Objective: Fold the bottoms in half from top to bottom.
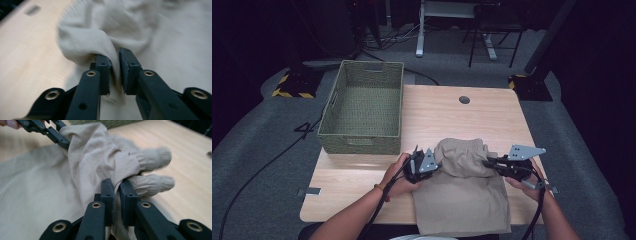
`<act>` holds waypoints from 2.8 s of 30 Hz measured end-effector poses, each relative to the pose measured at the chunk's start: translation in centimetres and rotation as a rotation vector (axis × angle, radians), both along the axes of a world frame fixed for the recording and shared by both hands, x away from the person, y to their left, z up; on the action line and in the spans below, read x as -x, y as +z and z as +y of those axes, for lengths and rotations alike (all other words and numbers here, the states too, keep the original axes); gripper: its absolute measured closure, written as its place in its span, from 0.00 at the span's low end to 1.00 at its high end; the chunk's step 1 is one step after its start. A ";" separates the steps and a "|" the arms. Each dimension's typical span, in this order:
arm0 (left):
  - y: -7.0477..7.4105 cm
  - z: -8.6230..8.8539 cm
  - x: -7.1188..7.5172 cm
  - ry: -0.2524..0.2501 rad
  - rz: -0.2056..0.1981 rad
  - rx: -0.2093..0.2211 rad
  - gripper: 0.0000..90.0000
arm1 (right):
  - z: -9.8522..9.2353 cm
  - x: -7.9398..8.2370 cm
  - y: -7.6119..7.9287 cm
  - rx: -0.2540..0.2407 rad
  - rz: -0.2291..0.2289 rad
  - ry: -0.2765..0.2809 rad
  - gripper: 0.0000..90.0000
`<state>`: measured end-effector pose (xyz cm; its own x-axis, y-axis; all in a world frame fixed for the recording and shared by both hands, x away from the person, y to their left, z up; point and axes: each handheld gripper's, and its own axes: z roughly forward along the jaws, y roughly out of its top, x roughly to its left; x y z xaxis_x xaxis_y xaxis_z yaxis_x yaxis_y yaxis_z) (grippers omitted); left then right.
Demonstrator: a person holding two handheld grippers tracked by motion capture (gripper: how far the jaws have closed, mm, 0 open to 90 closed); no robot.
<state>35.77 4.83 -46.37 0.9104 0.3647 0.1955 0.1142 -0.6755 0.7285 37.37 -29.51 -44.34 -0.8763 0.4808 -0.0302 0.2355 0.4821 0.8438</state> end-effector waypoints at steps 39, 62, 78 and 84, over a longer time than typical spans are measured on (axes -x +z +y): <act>-3.0 -2.2 -7.4 0.145 0.140 -0.019 0.82 | 0.0 -2.5 -5.2 0.128 0.107 -0.207 0.90; -1.8 -4.4 -10.5 0.267 0.242 0.061 0.34 | 0.4 -3.9 -2.8 0.103 0.132 -0.376 0.40; -1.5 -4.8 -9.9 0.180 0.161 -0.056 0.81 | 1.6 -4.2 -3.4 0.167 0.113 -0.304 0.86; 0.8 -4.2 -9.8 0.184 0.082 -0.001 0.81 | 1.1 -4.2 -1.5 0.093 0.041 -0.308 0.88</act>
<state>45.53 0.60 -45.55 0.8413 0.5262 0.1238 0.2948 -0.6386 0.7108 41.54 -28.43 -45.84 -0.6917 0.7202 -0.0536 0.4153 0.4574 0.7864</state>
